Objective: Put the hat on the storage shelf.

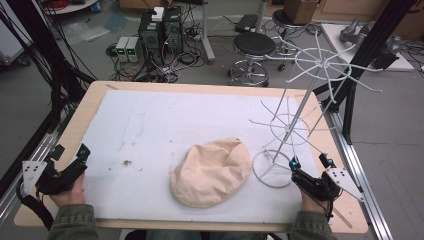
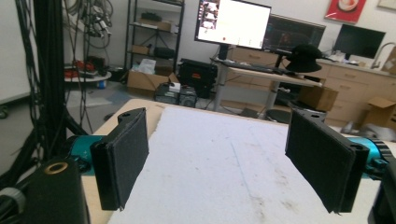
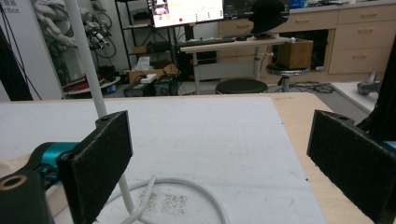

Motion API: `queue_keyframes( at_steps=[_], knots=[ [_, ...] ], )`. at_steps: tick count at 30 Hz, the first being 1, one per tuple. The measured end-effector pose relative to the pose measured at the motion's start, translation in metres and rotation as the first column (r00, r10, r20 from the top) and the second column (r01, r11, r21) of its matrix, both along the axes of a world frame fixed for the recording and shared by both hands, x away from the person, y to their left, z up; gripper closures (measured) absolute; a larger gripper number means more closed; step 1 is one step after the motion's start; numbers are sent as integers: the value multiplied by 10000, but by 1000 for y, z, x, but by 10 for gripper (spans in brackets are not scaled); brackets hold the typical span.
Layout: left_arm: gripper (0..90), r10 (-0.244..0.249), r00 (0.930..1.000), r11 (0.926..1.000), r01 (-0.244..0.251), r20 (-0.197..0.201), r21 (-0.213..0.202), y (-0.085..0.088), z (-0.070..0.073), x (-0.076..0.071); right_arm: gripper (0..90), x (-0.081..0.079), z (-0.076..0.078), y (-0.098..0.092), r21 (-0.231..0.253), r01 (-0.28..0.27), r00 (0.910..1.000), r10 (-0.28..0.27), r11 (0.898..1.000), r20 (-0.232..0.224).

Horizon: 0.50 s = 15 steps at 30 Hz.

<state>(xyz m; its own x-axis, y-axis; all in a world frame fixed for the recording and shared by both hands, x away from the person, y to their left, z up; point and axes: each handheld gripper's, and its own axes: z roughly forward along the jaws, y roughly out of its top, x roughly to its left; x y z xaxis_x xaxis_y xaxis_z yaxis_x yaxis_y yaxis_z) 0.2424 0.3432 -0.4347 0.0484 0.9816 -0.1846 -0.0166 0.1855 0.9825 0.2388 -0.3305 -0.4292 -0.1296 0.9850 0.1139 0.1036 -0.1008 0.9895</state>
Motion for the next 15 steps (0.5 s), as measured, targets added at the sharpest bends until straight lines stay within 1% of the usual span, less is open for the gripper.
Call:
queue_keyframes(
  at_steps=[2,3,5,9,15],
  knots=[
    [225,58,10000,10000,-59,14,61,0,0,0,59,1,0,0,24,-24,10000,24,10000,-1],
    [227,134,9999,9998,-135,92,140,-1,1,-1,59,1,0,0,22,-23,10000,23,10000,-3],
    [227,151,9998,9997,-153,100,164,-1,1,-2,59,1,0,0,30,-4,10000,4,10000,-9],
    [226,62,10000,9999,-62,51,79,-1,1,-2,59,2,-1,0,48,-18,10000,18,10000,-16],
    [221,42,10000,10000,-42,51,86,-1,1,-2,59,2,-1,0,69,18,10000,-18,10000,-8]
  ],
)
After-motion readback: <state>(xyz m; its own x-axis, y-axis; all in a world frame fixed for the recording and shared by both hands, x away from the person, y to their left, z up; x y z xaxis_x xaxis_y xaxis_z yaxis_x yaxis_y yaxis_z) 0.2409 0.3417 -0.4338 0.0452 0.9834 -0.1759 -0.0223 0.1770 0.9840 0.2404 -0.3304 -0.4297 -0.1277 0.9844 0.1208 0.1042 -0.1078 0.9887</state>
